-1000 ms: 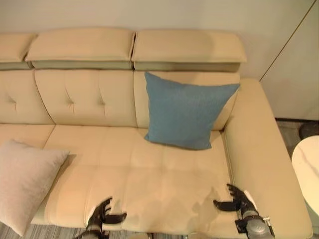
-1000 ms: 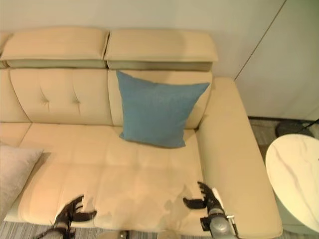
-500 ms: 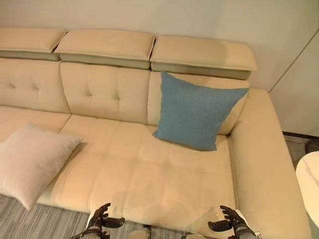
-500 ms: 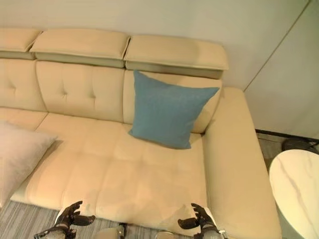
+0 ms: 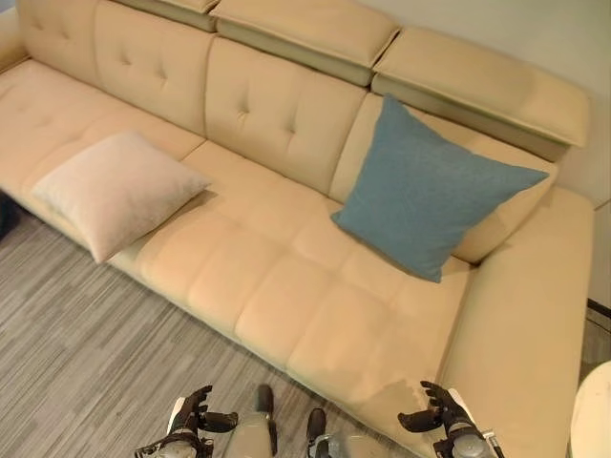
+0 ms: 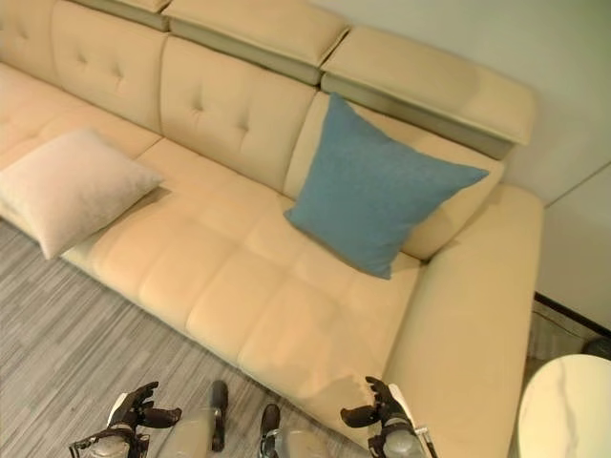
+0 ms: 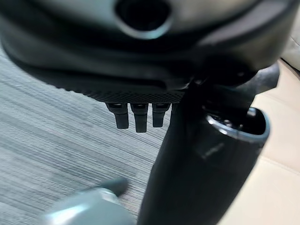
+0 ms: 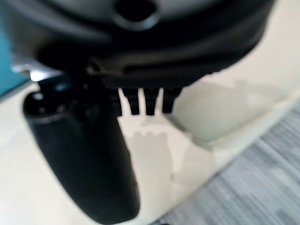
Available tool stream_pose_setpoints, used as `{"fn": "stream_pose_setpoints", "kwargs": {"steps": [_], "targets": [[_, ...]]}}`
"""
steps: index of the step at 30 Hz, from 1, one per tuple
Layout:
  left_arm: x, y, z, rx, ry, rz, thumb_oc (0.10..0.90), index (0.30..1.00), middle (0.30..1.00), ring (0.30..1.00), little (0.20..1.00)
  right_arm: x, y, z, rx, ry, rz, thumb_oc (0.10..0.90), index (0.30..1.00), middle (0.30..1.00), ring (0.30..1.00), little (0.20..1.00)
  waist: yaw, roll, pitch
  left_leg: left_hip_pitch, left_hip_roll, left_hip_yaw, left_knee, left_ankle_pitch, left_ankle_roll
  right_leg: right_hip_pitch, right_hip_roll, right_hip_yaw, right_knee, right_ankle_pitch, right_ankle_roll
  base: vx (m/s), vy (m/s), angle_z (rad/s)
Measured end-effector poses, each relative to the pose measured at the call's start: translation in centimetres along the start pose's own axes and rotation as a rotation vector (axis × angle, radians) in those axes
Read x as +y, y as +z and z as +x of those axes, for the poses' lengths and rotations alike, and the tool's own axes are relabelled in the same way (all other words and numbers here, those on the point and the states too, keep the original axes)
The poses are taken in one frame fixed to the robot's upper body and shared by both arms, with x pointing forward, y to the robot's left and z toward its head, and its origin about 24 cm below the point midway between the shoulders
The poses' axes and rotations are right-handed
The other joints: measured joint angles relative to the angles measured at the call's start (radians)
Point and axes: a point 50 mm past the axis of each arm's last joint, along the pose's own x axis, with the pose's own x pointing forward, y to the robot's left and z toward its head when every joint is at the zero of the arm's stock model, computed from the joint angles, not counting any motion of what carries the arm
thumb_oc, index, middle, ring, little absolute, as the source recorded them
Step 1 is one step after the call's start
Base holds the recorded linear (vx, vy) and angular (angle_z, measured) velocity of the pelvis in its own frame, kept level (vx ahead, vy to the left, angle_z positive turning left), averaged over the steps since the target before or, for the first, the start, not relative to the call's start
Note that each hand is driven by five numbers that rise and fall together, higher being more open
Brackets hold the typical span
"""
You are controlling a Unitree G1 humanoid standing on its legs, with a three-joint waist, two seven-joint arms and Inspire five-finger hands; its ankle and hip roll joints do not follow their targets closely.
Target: Pick up all the scattered cushions and arrange them neatly on the sofa.
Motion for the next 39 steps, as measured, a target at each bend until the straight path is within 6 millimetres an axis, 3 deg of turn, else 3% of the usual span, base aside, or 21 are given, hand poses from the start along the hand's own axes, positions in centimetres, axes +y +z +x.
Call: {"fn": "stream_pose_setpoints", "kwargs": {"steps": [2, 6, 11, 14, 16, 17, 19, 20, 21, 25, 26, 28, 30, 31, 33, 36, 39], "targets": [[-0.6, 1.1, 0.2, -0.030, -0.015, -0.010, 0.800, 0.900, 0.900, 0.900, 0.900, 0.1, -0.1, 0.0, 0.004, -0.001, 0.002, 0.800, 0.900, 0.900, 0.900, 0.900, -0.012, 0.007, -0.002, 0.075, 0.041, 0.066, -0.053, -0.002, -0.003, 0.024, -0.006, -0.058, -0.040, 0.018, 0.012, 0.01, 0.185, 0.98], [-2.4, 2.0, 0.3, -0.054, -0.066, -0.006, 0.800, 0.900, 0.900, 0.900, 0.900, -0.5, 1.3, 0.5, -0.027, -0.024, 0.020, 0.800, 0.900, 0.900, 0.900, 0.900, -0.014, 0.074, -0.002, 0.152, 0.024, 0.031, -0.220, 0.012, 0.029, 0.004, 0.008, -0.118, -0.041, 0.041, 0.053, 0.00, 0.162, 0.54], [-1.7, 0.2, 0.0, -0.001, -0.047, 0.001, 0.800, 0.900, 0.900, 0.900, 0.900, 0.6, 1.7, 0.6, -0.034, 0.003, 0.030, 0.800, 0.900, 0.900, 0.900, 0.900, 0.025, 0.057, -0.002, 0.164, -0.050, 0.003, -0.236, 0.023, 0.080, -0.031, -0.095, -0.104, 0.077, 0.012, 0.120, 0.03, 0.134, 0.24], [-0.2, 0.1, 0.2, 0.009, -0.009, 0.018, 0.800, 0.900, 0.900, 0.900, 0.900, 1.3, 0.3, 0.0, 0.002, 0.024, 0.034, 0.800, 0.900, 0.900, 0.900, 0.900, 0.005, 0.049, -0.006, 0.149, -0.086, -0.101, -0.224, 0.035, 0.109, -0.043, -0.124, -0.003, 0.156, -0.017, 0.160, 0.08, 0.018, 1.05], [1.3, -0.1, 0.2, 0.015, 0.026, 0.040, 0.800, 0.900, 0.900, 0.900, 0.900, 2.6, 0.6, -0.2, -0.002, 0.061, 0.040, 0.800, 0.900, 0.900, 0.900, 0.900, 0.001, 0.032, -0.009, 0.135, -0.095, -0.174, -0.233, 0.060, 0.111, -0.061, -0.072, 0.166, 0.173, -0.066, 0.197, 0.09, -0.010, 0.94], [1.9, 0.2, 0.3, 0.011, 0.041, 0.049, 0.800, 0.900, 0.900, 0.900, 0.900, 2.8, 1.0, -0.1, -0.016, 0.072, 0.035, 0.800, 0.900, 0.900, 0.900, 0.900, -0.001, 0.032, -0.009, 0.134, -0.088, -0.202, -0.251, 0.076, 0.108, -0.066, -0.033, 0.216, 0.156, -0.077, 0.199, 0.06, -0.055, 0.85], [2.0, 0.4, 0.4, 0.008, 0.043, 0.052, 0.800, 0.900, 0.900, 0.900, 0.900, 2.8, 1.3, 0.0, -0.021, 0.073, 0.038, 0.800, 0.900, 0.900, 0.900, 0.900, 0.004, 0.032, -0.007, 0.120, -0.090, -0.250, -0.249, 0.083, 0.102, -0.062, 0.016, 0.241, 0.083, -0.053, 0.182, 0.07, -0.070, 0.86], [1.7, 0.8, 0.5, -0.001, 0.036, 0.047, 0.800, 0.900, 0.900, 0.900, 0.900, 2.6, 1.3, 0.0, -0.018, 0.068, 0.044, 0.800, 0.900, 0.900, 0.900, 0.900, 0.002, 0.033, -0.007, 0.116, -0.097, -0.275, -0.246, 0.085, 0.099, -0.045, 0.016, 0.228, 0.059, -0.013, 0.144, 0.09, -0.131, 0.84], [1.1, 0.7, 0.5, -0.005, 0.018, 0.041, 0.800, 0.900, 0.900, 0.900, 0.900, 2.4, 1.3, 0.1, -0.015, 0.063, 0.047, 0.800, 0.900, 0.900, 0.900, 0.900, 0.011, 0.040, -0.011, 0.109, -0.090, -0.287, -0.244, 0.092, 0.089, -0.022, 0.021, 0.191, 0.027, 0.011, 0.131, 0.06, -0.103, 0.74], [0.2, -0.1, 0.1, 0.018, -0.007, 0.035, 0.800, 0.900, 0.900, 0.900, 0.900, 2.2, 2.8, 0.5, -0.061, 0.058, 0.053, 0.800, 0.900, 0.900, 0.900, 0.900, 0.012, 0.039, -0.012, 0.092, -0.080, -0.305, -0.224, 0.094, 0.073, 0.002, 0.035, 0.151, -0.001, 0.007, 0.125, 0.07, -0.103, 0.52], [-0.2, -0.5, 0.0, 0.028, -0.018, 0.029, 0.800, 0.900, 0.900, 0.900, 0.900, 1.9, 3.8, 0.8, -0.087, 0.049, 0.052, 0.800, 0.900, 0.900, 0.900, 0.900, 0.010, 0.040, -0.012, 0.055, -0.083, -0.314, -0.192, 0.098, 0.041, 0.002, 0.044, 0.124, -0.009, -0.003, 0.127, 0.07, -0.052, 0.66], [-0.5, -0.4, 0.0, 0.026, -0.032, 0.025, 0.800, 0.900, 0.900, 0.900, 0.900, 1.7, 4.1, 0.9, -0.096, 0.045, 0.050, 0.800, 0.900, 0.900, 0.900, 0.900, 0.017, 0.034, -0.006, 0.021, -0.087, -0.306, -0.163, 0.117, 0.013, 0.008, 0.044, 0.103, -0.018, -0.005, 0.117, 0.07, -0.036, 0.78], [-0.4, 0.2, 0.2, 0.012, -0.028, 0.016, 0.800, 0.900, 0.900, 0.900, 0.900, 1.7, 4.1, 0.9, -0.101, 0.043, 0.052, 0.800, 0.900, 0.900, 0.900, 0.900, 0.035, 0.011, 0.017, -0.024, -0.099, -0.249, -0.105, 0.146, -0.029, 0.020, 0.023, 0.070, -0.015, -0.025, 0.066, 0.15, 0.002, 0.76], [-0.3, 0.3, 0.3, 0.009, -0.026, 0.016, 0.800, 0.900, 0.900, 0.900, 0.900, 1.7, 4.2, 0.9, -0.104, 0.042, 0.052, 0.800, 0.900, 0.900, 0.900, 0.900, 0.039, 0.000, 0.028, -0.049, -0.097, -0.184, -0.078, 0.135, -0.027, 0.029, 0.017, 0.058, -0.031, -0.020, 0.052, 0.20, 0.027, 0.57], [0.0, 0.1, 0.2, 0.020, -0.015, 0.006, 0.800, 0.900, 0.900, 0.900, 0.900, 1.7, 4.3, 0.9, -0.107, 0.040, 0.052, 0.800, 0.900, 0.900, 0.900, 0.900, 0.039, -0.006, 0.041, -0.083, -0.071, -0.069, -0.087, 0.099, 0.026, 0.055, 0.017, 0.037, -0.074, -0.016, 0.041, 0.22, 0.030, 0.48], [0.6, 0.7, 0.5, 0.004, 0.013, -0.008, 0.800, 0.900, 0.900, 0.900, 0.900, 1.9, 3.3, 0.7, -0.073, 0.042, 0.049, 0.800, 0.900, 0.900, 0.900, 0.900, 0.052, -0.011, 0.046, -0.123, -0.032, -0.020, -0.142, 0.109, 0.022, 0.078, 0.019, 0.022, -0.107, -0.014, 0.038, 0.29, 0.127, 0.30], [0.5, 0.0, 0.3, 0.029, 0.011, 0.001, 0.800, 0.900, 0.900, 0.900, 0.900, 2.1, 2.3, 0.4, -0.039, 0.049, 0.041, 0.800, 0.900, 0.900, 0.900, 0.900, 0.049, 0.004, 0.038, -0.075, -0.015, -0.010, -0.198, 0.107, 0.032, 0.111, 0.025, 0.026, -0.103, -0.020, 0.087, 0.36, 0.242, -0.09]]}}
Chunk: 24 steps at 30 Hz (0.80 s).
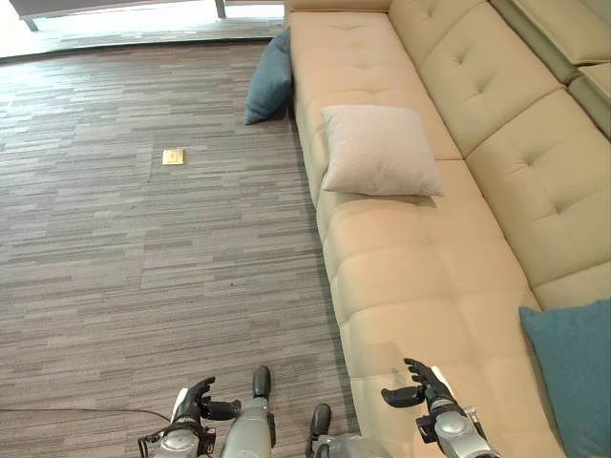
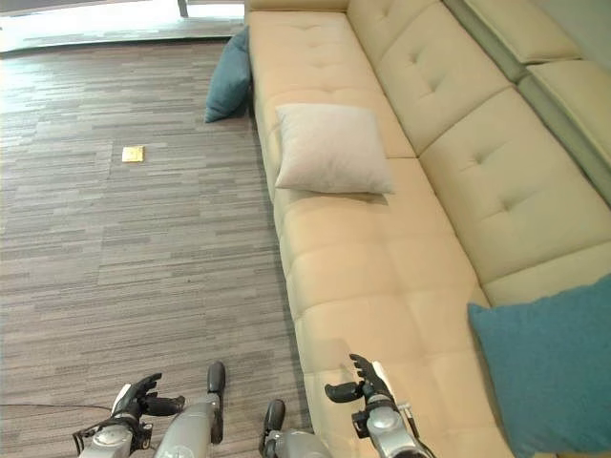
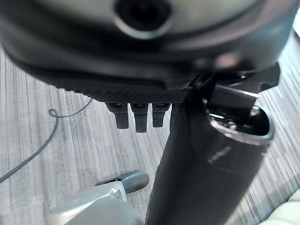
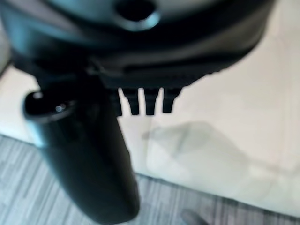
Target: Pick up all the scattered cushions and arrange them neatly on the sofa.
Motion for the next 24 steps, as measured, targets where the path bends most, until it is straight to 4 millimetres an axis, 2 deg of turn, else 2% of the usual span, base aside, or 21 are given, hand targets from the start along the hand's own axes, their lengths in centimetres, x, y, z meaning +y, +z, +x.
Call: {"fn": "stream_pose_setpoints", "kwargs": {"steps": [1, 2, 3, 6, 7, 8, 9, 12, 13, 14, 15, 16, 17, 18, 19, 20, 21, 22, 23, 24], "targets": [[-0.1, -0.6, -0.1, 0.023, -0.003, 0.001, 0.800, 0.900, 0.900, 0.900, 0.900, 0.2, -0.7, -0.2, 0.025, 0.005, -0.001, 0.800, 0.900, 0.900, 0.900, 0.900, -0.009, 0.004, -0.004, 0.053, -0.025, 0.003, -0.013, -0.009, 0.052, 0.015, -0.009, 0.002, 0.037, -0.024, 0.030, 0.48, 0.406, -0.26], [-0.4, -1.4, -0.4, 0.047, -0.010, 0.001, 0.800, 0.900, 0.900, 0.900, 0.900, 0.4, -1.4, -0.5, 0.048, 0.009, -0.002, 0.800, 0.900, 0.900, 0.900, 0.900, -0.021, 0.011, -0.008, 0.117, -0.032, -0.002, -0.051, 0.031, 0.095, 0.002, -0.023, 0.008, 0.141, -0.075, 0.054, 0.32, 0.313, -0.21], [-0.3, -1.6, -0.4, 0.055, -0.010, 0.004, 0.800, 0.900, 0.900, 0.900, 0.900, 0.7, -1.7, -0.6, 0.056, 0.018, 0.000, 0.800, 0.900, 0.900, 0.900, 0.900, -0.029, 0.002, -0.016, 0.137, -0.047, 0.006, -0.057, 0.042, 0.095, -0.019, -0.044, 0.018, 0.211, -0.096, 0.066, 0.22, 0.228, -0.02], [-0.2, -0.4, -0.1, 0.022, -0.011, 0.005, 0.800, 0.900, 0.900, 0.900, 0.900, 1.9, -2.4, -1.1, 0.076, 0.054, -0.002, 0.800, 0.900, 0.900, 0.900, 0.900, -0.049, -0.014, -0.034, 0.187, -0.090, 0.002, -0.054, 0.006, 0.140, -0.154, -0.134, 0.076, 0.557, -0.139, 0.108, 0.21, 0.160, 0.10], [0.0, -0.1, 0.0, 0.011, -0.007, 0.007, 0.800, 0.900, 0.900, 0.900, 0.900, 2.2, -2.3, -1.1, 0.073, 0.063, 0.002, 0.800, 0.900, 0.900, 0.900, 0.900, -0.046, -0.017, -0.037, 0.191, -0.100, 0.002, -0.054, 0.005, 0.140, -0.175, -0.151, 0.086, 0.601, -0.143, 0.112, 0.27, 0.105, 0.03], [0.2, 0.8, 0.2, -0.011, -0.002, 0.005, 0.800, 0.900, 0.900, 0.900, 0.900, 2.6, -2.0, -1.1, 0.060, 0.073, 0.004, 0.800, 0.900, 0.900, 0.900, 0.900, -0.045, -0.012, -0.036, 0.208, -0.106, -0.002, -0.059, -0.021, 0.172, -0.217, -0.155, 0.107, 0.629, -0.145, 0.119, 0.28, 0.079, -0.01], [0.4, 0.9, 0.3, -0.014, 0.008, 0.005, 0.800, 0.900, 0.900, 0.900, 0.900, 2.8, -1.5, -1.0, 0.047, 0.081, 0.003, 0.800, 0.900, 0.900, 0.900, 0.900, -0.045, -0.009, -0.035, 0.222, -0.108, -0.002, -0.065, -0.018, 0.169, -0.230, -0.157, 0.114, 0.616, -0.147, 0.123, 0.27, 0.058, -0.04], [0.7, 1.0, 0.4, -0.015, 0.019, 0.008, 0.800, 0.900, 0.900, 0.900, 0.900, 3.1, -0.4, -0.8, 0.004, 0.091, -0.004, 0.800, 0.900, 0.900, 0.900, 0.900, -0.054, 0.006, -0.036, 0.275, -0.106, -0.005, -0.086, -0.029, 0.170, -0.250, -0.117, 0.133, 0.510, -0.144, 0.126, 0.25, 0.024, 0.01], [0.8, 0.8, 0.3, -0.008, 0.020, 0.012, 0.800, 0.900, 0.900, 0.900, 0.900, 3.1, 0.1, -0.7, -0.009, 0.092, -0.010, 0.800, 0.900, 0.900, 0.900, 0.900, -0.053, 0.008, -0.042, 0.294, -0.105, 0.001, -0.099, -0.041, 0.168, -0.278, -0.092, 0.127, 0.436, -0.138, 0.134, 0.29, 0.009, -0.02], [0.8, 1.0, 0.4, -0.014, 0.020, 0.011, 0.800, 0.900, 0.900, 0.900, 0.900, 3.1, 0.3, -0.6, -0.018, 0.091, -0.010, 0.800, 0.900, 0.900, 0.900, 0.900, -0.056, 0.006, -0.043, 0.299, -0.107, -0.002, -0.099, -0.051, 0.167, -0.299, -0.079, 0.127, 0.402, -0.128, 0.123, 0.38, 0.017, -0.11], [0.8, 0.9, 0.4, -0.005, 0.021, 0.008, 0.800, 0.900, 0.900, 0.900, 0.900, 3.0, 0.7, -0.5, -0.029, 0.090, -0.013, 0.800, 0.900, 0.900, 0.900, 0.900, -0.064, 0.004, -0.044, 0.299, -0.109, -0.009, -0.095, -0.086, 0.184, -0.345, -0.044, 0.134, 0.321, -0.088, 0.138, 0.41, 0.008, -0.04], [0.7, 0.7, 0.4, 0.005, 0.021, 0.009, 0.800, 0.900, 0.900, 0.900, 0.900, 3.0, 1.1, -0.4, -0.038, 0.087, -0.013, 0.800, 0.900, 0.900, 0.900, 0.900, -0.071, 0.004, -0.044, 0.302, -0.109, -0.009, -0.098, -0.084, 0.180, -0.370, -0.033, 0.132, 0.269, -0.055, 0.141, 0.41, -0.006, 0.25], [0.3, 0.2, 0.2, 0.020, 0.008, 0.004, 0.800, 0.900, 0.900, 0.900, 0.900, 3.0, 0.0, -0.7, -0.004, 0.086, -0.009, 0.800, 0.900, 0.900, 0.900, 0.900, -0.088, -0.013, -0.048, 0.338, -0.129, -0.030, -0.113, -0.083, 0.155, -0.391, -0.038, 0.092, 0.179, 0.027, 0.135, 0.44, -0.034, 0.60], [-0.2, -0.5, 0.0, 0.037, -0.003, -0.003, 0.800, 0.900, 0.900, 0.900, 0.900, 3.1, -1.0, -1.0, 0.025, 0.086, -0.004, 0.800, 0.900, 0.900, 0.900, 0.900, -0.099, -0.025, -0.056, 0.360, -0.147, -0.058, -0.116, -0.105, 0.155, -0.369, -0.056, 0.071, 0.157, 0.053, 0.123, 0.37, -0.052, 0.70], [-0.6, -0.6, -0.2, 0.034, -0.012, -0.013, 0.800, 0.900, 0.900, 0.900, 0.900, 3.1, -1.8, -1.3, 0.050, 0.084, -0.001, 0.800, 0.900, 0.900, 0.900, 0.900, -0.097, -0.030, -0.066, 0.382, -0.153, -0.076, -0.116, -0.128, 0.160, -0.351, -0.058, 0.078, 0.167, 0.064, 0.110, 0.39, -0.084, 0.63], [-1.6, -1.4, -0.5, 0.049, -0.037, -0.019, 0.800, 0.900, 0.900, 0.900, 0.900, 2.9, -2.7, -1.6, 0.079, 0.078, 0.007, 0.800, 0.900, 0.900, 0.900, 0.900, -0.098, -0.012, -0.083, 0.398, -0.139, -0.105, -0.105, -0.156, 0.148, -0.331, -0.047, 0.082, 0.172, 0.112, 0.083, 0.36, -0.101, 0.56], [-1.9, -1.7, -0.7, 0.058, -0.052, -0.017, 0.800, 0.900, 0.900, 0.900, 0.900, 2.9, -3.2, -1.8, 0.093, 0.076, 0.012, 0.800, 0.900, 0.900, 0.900, 0.900, -0.105, -0.005, -0.095, 0.398, -0.132, -0.118, -0.087, -0.162, 0.134, -0.318, -0.041, 0.077, 0.162, 0.127, 0.072, 0.32, -0.105, 0.73], [-2.4, -1.8, -0.8, 0.062, -0.070, -0.019, 0.800, 0.900, 0.900, 0.900, 0.900, 2.7, -3.8, -1.9, 0.109, 0.072, 0.013, 0.800, 0.900, 0.900, 0.900, 0.900, -0.103, 0.009, -0.107, 0.401, -0.107, -0.141, -0.046, -0.194, 0.097, -0.290, -0.027, 0.056, 0.149, 0.149, 0.049, 0.26, -0.098, 0.74], [-2.5, -1.7, -0.8, 0.060, -0.077, -0.013, 0.800, 0.900, 0.900, 0.900, 0.900, 2.7, -3.8, -1.9, 0.117, 0.070, 0.016, 0.800, 0.900, 0.900, 0.900, 0.900, -0.103, 0.006, -0.104, 0.367, -0.100, -0.136, 0.054, -0.219, 0.058, -0.255, -0.022, 0.043, 0.124, 0.141, 0.036, 0.20, -0.086, 0.67], [-2.3, -1.9, -0.8, 0.060, -0.076, -0.011, 0.800, 0.900, 0.900, 0.900, 0.900, 2.7, -4.4, -2.1, 0.133, 0.073, 0.017, 0.800, 0.900, 0.900, 0.900, 0.900, -0.096, -0.021, -0.114, 0.297, -0.107, -0.093, 0.242, -0.229, 0.021, -0.205, -0.021, 0.052, 0.067, 0.175, -0.017, 0.19, -0.093, 0.38]]}}
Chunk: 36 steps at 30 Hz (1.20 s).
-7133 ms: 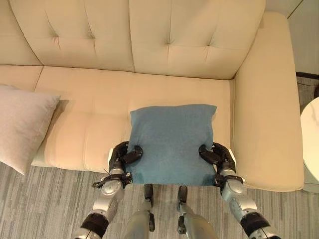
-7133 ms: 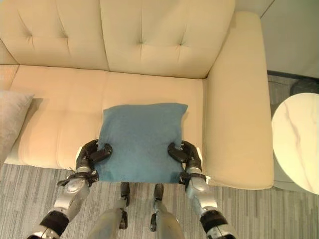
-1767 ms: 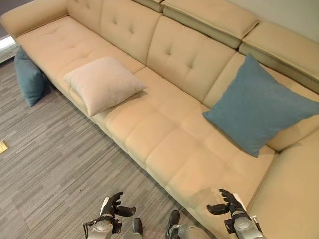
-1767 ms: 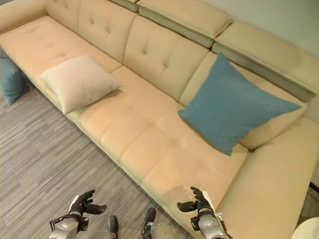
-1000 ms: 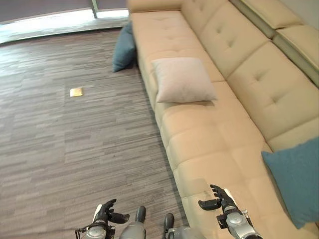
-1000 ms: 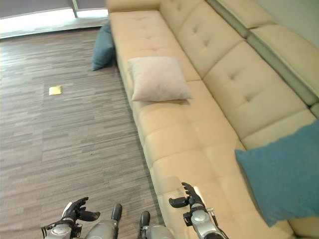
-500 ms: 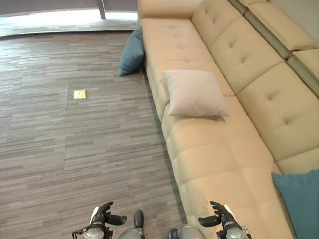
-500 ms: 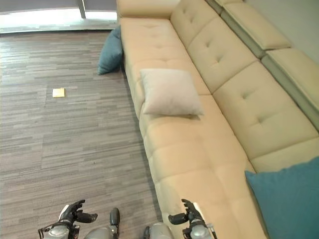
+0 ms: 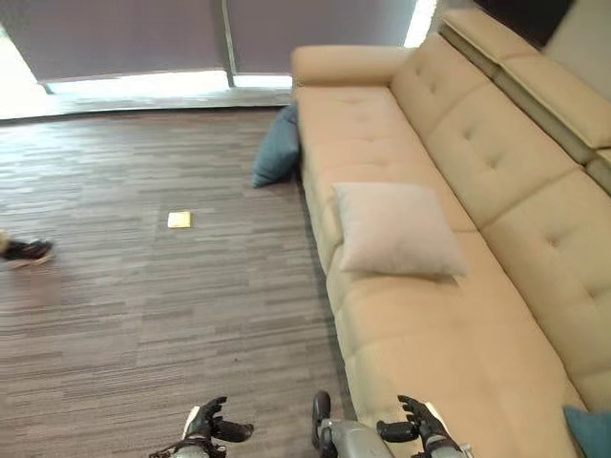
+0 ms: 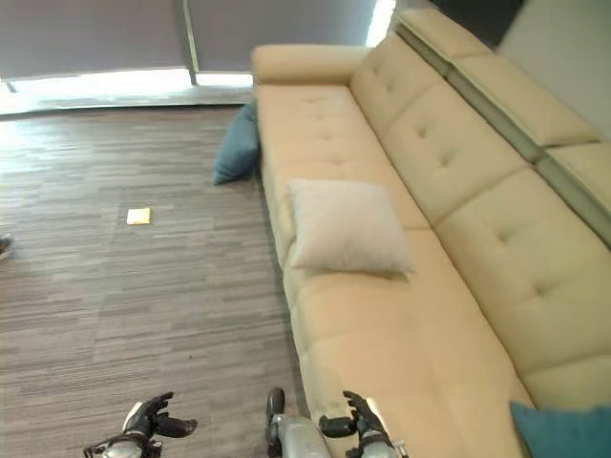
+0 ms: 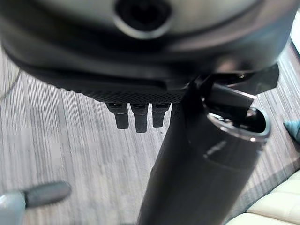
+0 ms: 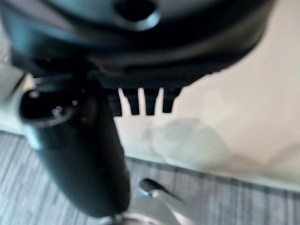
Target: Pick up all the scattered cushions and arrange them neatly on the sofa.
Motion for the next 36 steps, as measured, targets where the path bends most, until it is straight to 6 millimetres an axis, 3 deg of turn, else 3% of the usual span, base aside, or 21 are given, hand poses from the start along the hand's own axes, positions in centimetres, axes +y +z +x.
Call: {"fn": "stream_pose_setpoints", "kwargs": {"steps": [1, 2, 4, 6, 7, 9, 10, 12, 14, 18, 19, 20, 21, 22, 23, 26, 29, 31, 32, 34, 36], "targets": [[0.0, -0.3, -0.1, 0.007, 0.000, -0.001, 0.800, 0.900, 0.900, 0.900, 0.900, -0.2, 0.2, 0.1, -0.005, -0.006, 0.001, 0.800, 0.900, 0.900, 0.900, 0.900, 0.005, -0.005, -0.003, -0.035, 0.003, 0.019, 0.090, -0.001, -0.005, 0.027, 0.005, 0.000, -0.022, 0.003, -0.021, 0.18, -0.087, 0.08], [0.0, -0.4, -0.1, 0.013, 0.001, -0.010, 0.800, 0.900, 0.900, 0.900, 0.900, -1.0, 1.4, 0.5, -0.035, -0.024, 0.006, 0.800, 0.900, 0.900, 0.900, 0.900, 0.018, -0.011, 0.002, -0.143, 0.030, 0.043, 0.321, 0.022, -0.049, 0.070, 0.016, 0.010, -0.062, -0.008, -0.051, 0.20, -0.076, -0.22], [0.4, 0.1, 0.0, 0.000, 0.014, -0.045, 0.800, 0.900, 0.900, 0.900, 0.900, -1.4, 2.0, 0.7, -0.051, -0.035, 0.004, 0.800, 0.900, 0.900, 0.900, 0.900, 0.029, -0.011, 0.002, -0.222, 0.065, 0.061, 0.416, 0.020, -0.049, 0.097, 0.033, 0.011, -0.087, -0.007, -0.054, 0.20, -0.023, -0.21], [1.0, 1.1, 0.2, -0.037, 0.028, -0.042, 0.800, 0.900, 0.900, 0.900, 0.900, -1.5, 3.3, 1.0, -0.083, -0.037, 0.009, 0.800, 0.900, 0.900, 0.900, 0.900, 0.033, -0.032, 0.022, -0.275, 0.097, 0.081, 0.331, 0.016, -0.038, 0.132, 0.048, 0.011, -0.109, -0.027, -0.079, 0.29, 0.028, 0.00], [1.2, 1.6, 0.3, -0.047, 0.032, -0.041, 0.800, 0.900, 0.900, 0.900, 0.900, -1.4, 3.6, 1.1, -0.089, -0.035, 0.011, 0.800, 0.900, 0.900, 0.900, 0.900, 0.033, -0.050, 0.029, -0.275, 0.092, 0.098, 0.215, 0.024, -0.029, 0.152, 0.048, 0.015, -0.128, -0.032, -0.078, 0.28, 0.082, -0.05], [1.1, 1.5, 0.3, -0.042, 0.029, -0.042, 0.800, 0.900, 0.900, 0.900, 0.900, -1.6, 3.7, 1.1, -0.092, -0.040, 0.010, 0.800, 0.900, 0.900, 0.900, 0.900, 0.033, -0.052, 0.037, -0.279, 0.093, 0.095, 0.039, 0.052, -0.035, 0.185, 0.055, 0.019, -0.159, -0.035, -0.058, 0.30, 0.109, -0.08], [1.0, 1.4, 0.3, -0.039, 0.027, -0.046, 0.800, 0.900, 0.900, 0.900, 0.900, -1.8, 3.7, 1.1, -0.090, -0.045, 0.008, 0.800, 0.900, 0.900, 0.900, 0.900, 0.035, -0.045, 0.044, -0.263, 0.098, 0.089, -0.161, 0.129, -0.047, 0.215, 0.071, 0.022, -0.194, -0.027, -0.041, 0.23, 0.099, -0.09], [1.0, 1.5, 0.4, -0.038, 0.028, -0.047, 0.800, 0.900, 0.900, 0.900, 0.900, -1.9, 3.5, 1.1, -0.079, -0.051, 0.005, 0.800, 0.900, 0.900, 0.900, 0.900, 0.045, -0.015, 0.064, -0.263, 0.126, 0.080, -0.328, 0.215, -0.076, 0.252, 0.103, 0.031, -0.208, -0.043, -0.044, 0.31, 0.164, -0.20], [0.9, 1.7, 0.4, -0.043, 0.026, -0.049, 0.800, 0.900, 0.900, 0.900, 0.900, -2.0, 3.2, 1.1, -0.073, -0.055, 0.003, 0.800, 0.900, 0.900, 0.900, 0.900, 0.053, 0.006, 0.074, -0.290, 0.137, 0.077, -0.338, 0.248, -0.082, 0.273, 0.114, 0.034, -0.207, -0.051, -0.053, 0.35, 0.200, -0.20], [1.0, 0.3, 0.2, 0.005, 0.032, -0.046, 0.800, 0.900, 0.900, 0.900, 0.900, -1.8, 1.6, 0.7, -0.035, -0.054, -0.002, 0.800, 0.900, 0.900, 0.900, 0.900, 0.051, 0.040, 0.063, -0.260, 0.123, 0.093, -0.283, 0.271, -0.026, 0.353, 0.110, 0.058, -0.202, -0.120, -0.016, 0.35, 0.275, -0.19], [0.7, -0.3, 0.1, 0.024, 0.027, -0.046, 0.800, 0.900, 0.900, 0.900, 0.900, -1.7, 0.5, 0.4, 0.002, -0.051, -0.008, 0.800, 0.900, 0.900, 0.900, 0.900, 0.051, 0.050, 0.051, -0.208, 0.103, 0.093, -0.289, 0.301, 0.033, 0.360, 0.087, 0.071, -0.130, -0.183, 0.015, 0.32, 0.317, -0.31], [0.5, -0.5, 0.1, 0.039, 0.025, -0.043, 0.800, 0.900, 0.900, 0.900, 0.900, -1.7, 0.1, 0.4, 0.016, -0.046, -0.013, 0.800, 0.900, 0.900, 0.900, 0.900, 0.052, 0.048, 0.051, -0.173, 0.090, 0.097, -0.304, 0.293, 0.046, 0.341, 0.065, 0.077, -0.040, -0.224, 0.037, 0.34, 0.390, -0.51], [0.4, -1.5, -0.1, 0.071, 0.021, -0.034, 0.800, 0.900, 0.900, 0.900, 0.900, -1.6, 0.1, 0.4, 0.023, -0.040, -0.013, 0.800, 0.900, 0.900, 0.900, 0.900, 0.047, 0.064, 0.045, -0.125, 0.088, 0.109, -0.338, 0.326, 0.070, 0.260, 0.040, 0.074, 0.190, -0.277, 0.094, 0.20, 0.249, -0.41], [0.6, -1.2, -0.1, 0.062, 0.024, -0.027, 0.800, 0.900, 0.900, 0.900, 0.900, -1.3, 0.1, 0.3, 0.016, -0.032, -0.013, 0.800, 0.900, 0.900, 0.900, 0.900, 0.031, 0.063, 0.038, -0.100, 0.075, 0.109, -0.343, 0.305, 0.092, 0.208, 0.019, 0.077, 0.320, -0.286, 0.107, 0.28, 0.314, -0.24], [1.3, -1.2, 0.0, 0.060, 0.037, -0.004, 0.800, 0.900, 0.900, 0.900, 0.900, -0.7, 0.2, 0.2, 0.004, -0.017, -0.007, 0.800, 0.900, 0.900, 0.900, 0.900, 0.021, 0.033, 0.024, -0.082, 0.039, 0.120, -0.344, 0.289, 0.100, 0.098, -0.048, 0.074, 0.558, -0.305, 0.121, 0.20, 0.171, 0.02], [1.9, 0.2, 0.3, 0.024, 0.051, 0.012, 0.800, 0.900, 0.900, 0.900, 0.900, -0.3, 0.4, 0.2, -0.005, -0.010, 0.004, 0.800, 0.900, 0.900, 0.900, 0.900, 0.004, 0.018, 0.020, -0.048, -0.003, 0.122, -0.352, 0.254, 0.139, 0.008, -0.113, 0.078, 0.628, -0.313, 0.135, 0.19, 0.089, 0.01], [2.6, 2.0, 0.8, -0.025, 0.068, 0.018, 0.800, 0.900, 0.900, 0.900, 0.900, -0.2, 1.8, 0.6, -0.035, 0.000, -0.010, 0.800, 0.900, 0.900, 0.900, 0.900, 0.000, 0.024, 0.033, 0.018, 0.001, 0.138, -0.369, 0.219, 0.124, -0.051, -0.088, 0.076, 0.473, -0.317, 0.149, 0.29, 0.044, -0.17], [3.2, 1.9, 0.8, -0.020, 0.081, 0.022, 0.800, 0.900, 0.900, 0.900, 0.900, 0.2, 2.4, 0.7, -0.053, 0.011, -0.017, 0.800, 0.900, 0.900, 0.900, 0.900, -0.011, 0.009, 0.035, 0.058, -0.002, 0.151, -0.368, 0.192, 0.103, -0.079, -0.047, 0.071, 0.321, -0.286, 0.145, 0.40, 0.031, -0.13], [3.1, 1.8, 0.7, -0.018, 0.080, 0.015, 0.800, 0.900, 0.900, 0.900, 0.900, 0.4, 2.2, 0.6, -0.046, 0.016, -0.015, 0.800, 0.900, 0.900, 0.900, 0.900, -0.009, 0.002, 0.035, 0.065, 0.000, 0.156, -0.365, 0.136, 0.111, -0.123, -0.036, 0.048, 0.295, -0.255, 0.132, 0.51, 0.023, -0.20], [3.5, 1.2, 0.7, 0.014, 0.092, 0.014, 0.800, 0.900, 0.900, 0.900, 0.900, 0.3, 2.9, 0.8, -0.058, 0.010, 0.000, 0.800, 0.900, 0.900, 0.900, 0.900, 0.002, -0.022, 0.041, 0.084, -0.006, 0.209, -0.365, 0.137, 0.095, -0.146, -0.064, -0.108, 0.154, -0.214, 0.142, 0.34, -0.016, -0.50], [3.1, 0.4, 0.5, 0.033, 0.081, 0.018, 0.800, 0.900, 0.900, 0.900, 0.900, 0.1, 2.2, 0.7, -0.035, 0.000, 0.014, 0.800, 0.900, 0.900, 0.900, 0.900, -0.001, -0.026, 0.045, 0.122, -0.005, 0.235, -0.366, 0.106, 0.074, -0.137, -0.088, -0.236, 0.111, -0.185, 0.122, 0.29, -0.036, -0.35]]}}
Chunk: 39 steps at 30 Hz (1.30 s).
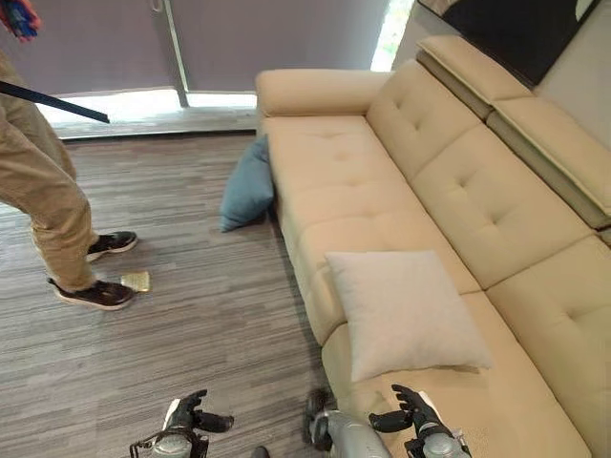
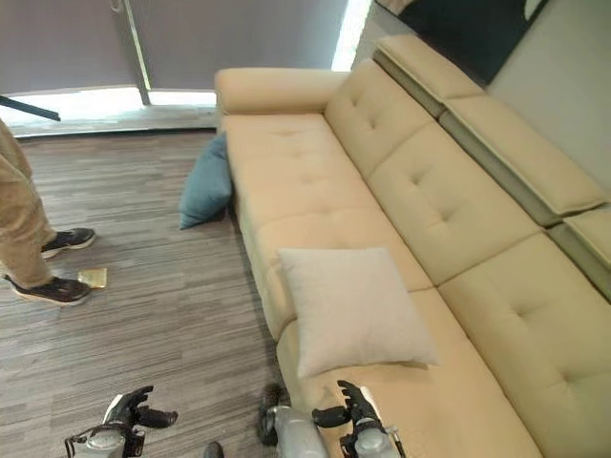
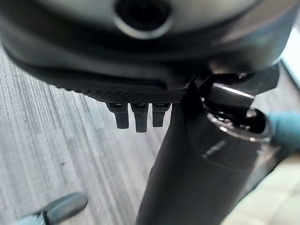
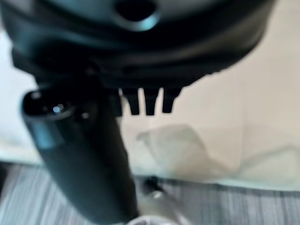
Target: Pick up all the scattered cushions and arrange them neatly on the sofa.
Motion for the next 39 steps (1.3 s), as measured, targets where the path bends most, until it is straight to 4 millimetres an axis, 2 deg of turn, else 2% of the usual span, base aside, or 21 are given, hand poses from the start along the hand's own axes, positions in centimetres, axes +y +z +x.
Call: {"fn": "stream_pose_setpoints", "kwargs": {"steps": [1, 3, 5, 8, 10, 13, 14, 15, 16, 18, 20, 24, 25, 26, 27, 30, 33, 34, 35, 37, 39], "targets": [[-0.2, -0.3, -0.1, 0.004, -0.007, -0.002, 0.800, 0.900, 0.900, 0.900, 0.900, -0.1, -0.5, -0.1, 0.016, -0.004, 0.005, 0.800, 0.900, 0.900, 0.900, 0.900, -0.002, -0.003, -0.002, 0.021, 0.004, -0.002, 0.007, -0.021, -0.006, 0.015, -0.005, -0.016, 0.006, 0.019, -0.025, 0.36, -0.054, -0.17], [-1.0, -0.3, -0.2, -0.002, -0.029, -0.005, 0.800, 0.900, 0.900, 0.900, 0.900, -0.2, -2.8, -0.7, 0.085, -0.014, 0.021, 0.800, 0.900, 0.900, 0.900, 0.900, -0.028, 0.004, -0.004, 0.048, 0.034, -0.059, 0.061, -0.079, -0.030, 0.059, 0.037, 0.050, 0.015, 0.125, -0.056, 0.35, -0.068, 0.34], [-1.7, 0.2, -0.2, -0.013, -0.045, -0.011, 0.800, 0.900, 0.900, 0.900, 0.900, -0.4, -4.9, -1.2, 0.172, -0.027, 0.036, 0.800, 0.900, 0.900, 0.900, 0.900, -0.044, 0.028, -0.018, 0.046, 0.071, -0.074, 0.142, -0.115, -0.066, 0.097, 0.080, 0.052, 0.002, 0.110, -0.089, 0.21, -0.072, 0.31], [-1.9, 0.4, -0.3, -0.034, -0.050, -0.020, 0.800, 0.900, 0.900, 0.900, 0.900, -0.9, -5.6, -1.3, 0.202, -0.044, 0.037, 0.800, 0.900, 0.900, 0.900, 0.900, -0.039, 0.016, -0.029, -0.155, 0.121, -0.086, 0.674, -0.109, -0.148, 0.212, 0.138, 0.121, -0.132, 0.138, -0.140, 0.21, -0.046, -0.65], [-2.1, 0.8, -0.3, -0.043, -0.054, -0.026, 0.800, 0.900, 0.900, 0.900, 0.900, -1.6, -5.0, -1.0, 0.177, -0.062, 0.014, 0.800, 0.900, 0.900, 0.900, 0.900, -0.042, 0.011, -0.037, -0.249, 0.138, -0.102, 0.746, -0.114, -0.154, 0.265, 0.171, 0.192, -0.188, 0.154, -0.166, 0.18, 0.069, -0.97], [-1.7, 2.0, -0.2, -0.092, -0.046, -0.031, 0.800, 0.900, 0.900, 0.900, 0.900, -1.5, -4.5, -0.9, 0.165, -0.059, 0.004, 0.800, 0.900, 0.900, 0.900, 0.900, -0.028, -0.019, -0.044, -0.298, 0.119, -0.098, 0.622, -0.108, -0.137, 0.307, 0.186, 0.260, -0.249, 0.162, -0.153, 0.14, 0.100, -1.01], [-2.0, 2.6, -0.3, -0.123, -0.055, -0.039, 0.800, 0.900, 0.900, 0.900, 0.900, -1.8, -3.8, -0.5, 0.151, -0.068, 0.003, 0.800, 0.900, 0.900, 0.900, 0.900, -0.009, -0.003, -0.034, -0.309, 0.145, -0.154, 0.426, -0.086, -0.131, 0.300, 0.176, 0.179, -0.154, 0.029, -0.121, 0.20, 0.156, -1.59], [-2.4, 2.9, -0.4, -0.144, -0.065, -0.053, 0.800, 0.900, 0.900, 0.900, 0.900, -2.4, -3.8, -0.5, 0.150, -0.080, -0.008, 0.800, 0.900, 0.900, 0.900, 0.900, 0.003, 0.010, -0.047, -0.307, 0.169, -0.198, 0.300, -0.057, -0.156, 0.236, 0.164, 0.203, 0.005, -0.021, -0.223, 0.26, 0.244, -1.54], [-2.8, 3.1, -0.5, -0.151, -0.077, -0.061, 0.800, 0.900, 0.900, 0.900, 0.900, -3.1, -3.7, -0.4, 0.145, -0.093, -0.019, 0.800, 0.900, 0.900, 0.900, 0.900, 0.004, 0.000, -0.049, -0.306, 0.179, -0.230, 0.197, -0.018, -0.198, 0.239, 0.176, 0.255, -0.003, -0.014, -0.241, 0.17, 0.193, -1.19], [-3.6, 3.6, -0.6, -0.170, -0.104, -0.048, 0.800, 0.900, 0.900, 0.900, 0.900, -4.1, -2.2, 0.1, 0.110, -0.115, -0.050, 0.800, 0.900, 0.900, 0.900, 0.900, -0.009, 0.006, -0.029, -0.345, 0.129, -0.329, 0.129, 0.030, -0.169, 0.296, 0.186, 0.351, -0.107, 0.068, -0.177, 0.19, 0.244, -1.29], [-3.8, 3.2, -0.6, -0.153, -0.110, -0.057, 0.800, 0.900, 0.900, 0.900, 0.900, -4.8, -1.4, 0.4, 0.082, -0.131, -0.060, 0.800, 0.900, 0.900, 0.900, 0.900, 0.001, 0.019, -0.029, -0.332, 0.073, -0.475, 0.079, 0.060, -0.163, 0.355, 0.207, 0.428, -0.170, 0.090, -0.175, 0.16, 0.259, -1.37], [-3.3, 3.7, -0.4, -0.166, -0.097, -0.044, 0.800, 0.900, 0.900, 0.900, 0.900, -3.8, -4.5, -0.7, 0.162, -0.106, -0.082, 0.800, 0.900, 0.900, 0.900, 0.900, -0.010, 0.027, -0.036, -0.353, 0.078, -0.460, 0.180, 0.067, -0.135, 0.416, 0.229, 0.451, -0.250, 0.103, -0.183, 0.11, 0.325, -0.38], [-3.1, 3.3, -0.3, -0.144, -0.091, -0.038, 0.800, 0.900, 0.900, 0.900, 0.900, -3.5, -4.4, -0.7, 0.165, -0.098, -0.082, 0.800, 0.900, 0.900, 0.900, 0.900, -0.007, 0.034, -0.041, -0.306, 0.093, -0.411, 0.131, 0.079, -0.116, 0.395, 0.211, 0.506, -0.244, 0.104, -0.146, 0.05, 0.362, -0.66], [-3.5, 3.4, -0.3, -0.144, -0.103, -0.030, 0.800, 0.900, 0.900, 0.900, 0.900, -3.5, -4.3, -0.7, 0.163, -0.100, -0.082, 0.800, 0.900, 0.900, 0.900, 0.900, -0.025, 0.062, -0.027, -0.255, 0.096, -0.384, 0.062, 0.156, -0.096, 0.384, 0.204, 0.520, -0.223, 0.092, -0.119, 0.02, 0.265, -0.66], [-3.6, 3.1, -0.4, -0.139, -0.103, -0.024, 0.800, 0.900, 0.900, 0.900, 0.900, -3.4, -4.2, -0.6, 0.162, -0.096, -0.074, 0.800, 0.900, 0.900, 0.900, 0.900, -0.021, 0.068, -0.025, -0.244, 0.092, -0.367, 0.037, 0.177, -0.081, 0.369, 0.193, 0.523, -0.197, 0.074, -0.088, 0.00, 0.175, -0.40], [-3.4, 4.1, -0.3, -0.168, -0.096, -0.013, 0.800, 0.900, 0.900, 0.900, 0.900, -2.2, -3.1, -0.3, 0.123, -0.062, -0.070, 0.800, 0.900, 0.900, 0.900, 0.900, -0.009, 0.088, -0.018, -0.229, 0.048, -0.301, 0.006, 0.180, -0.050, 0.305, 0.144, 0.563, -0.124, 0.031, -0.032, -0.05, 0.251, -0.58], [-1.9, 4.7, -0.1, -0.190, -0.041, -0.012, 0.800, 0.900, 0.900, 0.900, 0.900, -1.4, 0.1, 0.6, 0.034, -0.048, -0.049, 0.800, 0.900, 0.900, 0.900, 0.900, 0.032, 0.093, -0.002, -0.229, 0.042, -0.187, -0.002, 0.176, -0.015, 0.241, 0.090, 0.461, -0.089, 0.025, -0.008, -0.06, 0.157, -1.05], [-1.3, 4.9, 0.0, -0.196, -0.019, -0.018, 0.800, 0.900, 0.900, 0.900, 0.900, -1.3, 1.9, 0.9, -0.026, -0.047, -0.041, 0.800, 0.900, 0.900, 0.900, 0.900, 0.047, 0.099, 0.009, -0.221, 0.042, -0.148, -0.002, 0.171, 0.002, 0.237, 0.019, 0.292, -0.087, 0.014, 0.007, -0.05, 0.159, -1.05], [-1.0, 5.2, 0.0, -0.205, -0.009, -0.018, 0.800, 0.900, 0.900, 0.900, 0.900, -1.2, 2.2, 0.9, -0.043, -0.046, -0.039, 0.800, 0.900, 0.900, 0.900, 0.900, 0.058, 0.097, 0.016, -0.210, 0.038, -0.134, -0.001, 0.163, 0.009, 0.250, -0.029, 0.201, -0.089, 0.016, 0.019, -0.03, 0.146, -0.67], [-0.5, 6.1, -0.1, -0.245, 0.004, -0.044, 0.800, 0.900, 0.900, 0.900, 0.900, -1.2, 2.3, 0.8, -0.052, -0.046, -0.037, 0.800, 0.900, 0.900, 0.900, 0.900, 0.058, 0.081, 0.025, -0.197, 0.031, -0.138, -0.003, 0.152, 0.013, 0.279, -0.063, 0.179, -0.071, 0.007, 0.050, -0.03, 0.114, -0.08], [0.2, 6.3, -0.2, -0.270, 0.021, -0.049, 0.800, 0.900, 0.900, 0.900, 0.900, -1.1, 2.3, 0.8, -0.051, -0.044, -0.036, 0.800, 0.900, 0.900, 0.900, 0.900, 0.067, 0.055, 0.029, -0.192, 0.030, -0.119, -0.004, 0.157, 0.007, 0.289, -0.049, 0.179, -0.022, -0.002, 0.061, -0.04, 0.064, -0.12]]}}
